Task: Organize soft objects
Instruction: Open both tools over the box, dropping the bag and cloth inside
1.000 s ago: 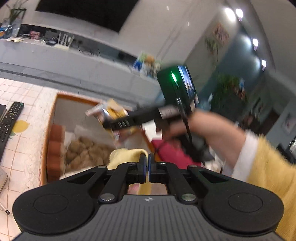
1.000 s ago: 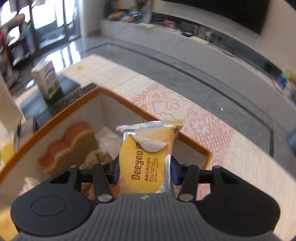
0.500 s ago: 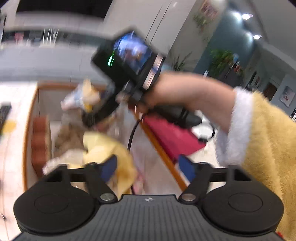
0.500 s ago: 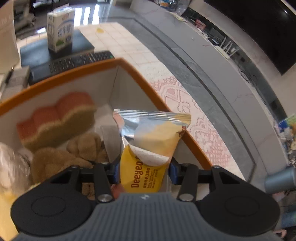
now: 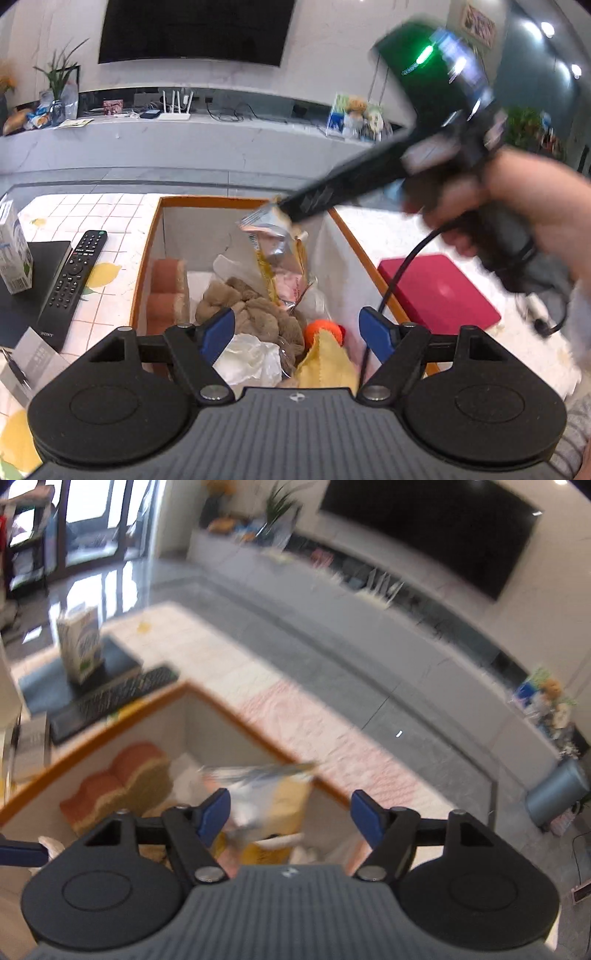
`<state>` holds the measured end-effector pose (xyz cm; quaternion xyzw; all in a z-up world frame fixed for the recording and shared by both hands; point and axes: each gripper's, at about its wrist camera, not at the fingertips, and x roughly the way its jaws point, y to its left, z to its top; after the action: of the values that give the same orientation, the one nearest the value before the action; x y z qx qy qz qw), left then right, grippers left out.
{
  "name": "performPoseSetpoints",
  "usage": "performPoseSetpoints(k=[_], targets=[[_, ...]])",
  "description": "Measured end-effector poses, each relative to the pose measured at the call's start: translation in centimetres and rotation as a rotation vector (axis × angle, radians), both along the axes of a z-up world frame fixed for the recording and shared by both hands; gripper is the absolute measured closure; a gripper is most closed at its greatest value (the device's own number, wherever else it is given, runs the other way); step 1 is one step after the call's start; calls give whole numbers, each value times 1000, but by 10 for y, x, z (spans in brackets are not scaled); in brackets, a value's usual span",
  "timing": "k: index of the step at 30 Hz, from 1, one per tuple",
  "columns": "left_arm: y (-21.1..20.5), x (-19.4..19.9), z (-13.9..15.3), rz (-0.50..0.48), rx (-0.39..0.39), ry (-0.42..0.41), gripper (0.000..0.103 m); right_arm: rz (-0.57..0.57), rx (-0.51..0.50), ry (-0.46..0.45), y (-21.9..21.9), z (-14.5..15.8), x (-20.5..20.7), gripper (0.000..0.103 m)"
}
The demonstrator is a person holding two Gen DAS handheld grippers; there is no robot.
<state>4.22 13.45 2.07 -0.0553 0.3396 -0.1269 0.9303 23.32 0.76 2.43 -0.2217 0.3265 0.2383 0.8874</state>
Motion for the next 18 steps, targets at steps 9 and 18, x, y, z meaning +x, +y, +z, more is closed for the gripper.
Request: performPoseSetpoints(k=[9,18], targets=[[-18,-6,21,31,56,-83,18,-161,84,-94,-91,60,-37,17],[-66,-3,35,29,-49,-59,16,-295,7,-112,-197,58,-79,11]])
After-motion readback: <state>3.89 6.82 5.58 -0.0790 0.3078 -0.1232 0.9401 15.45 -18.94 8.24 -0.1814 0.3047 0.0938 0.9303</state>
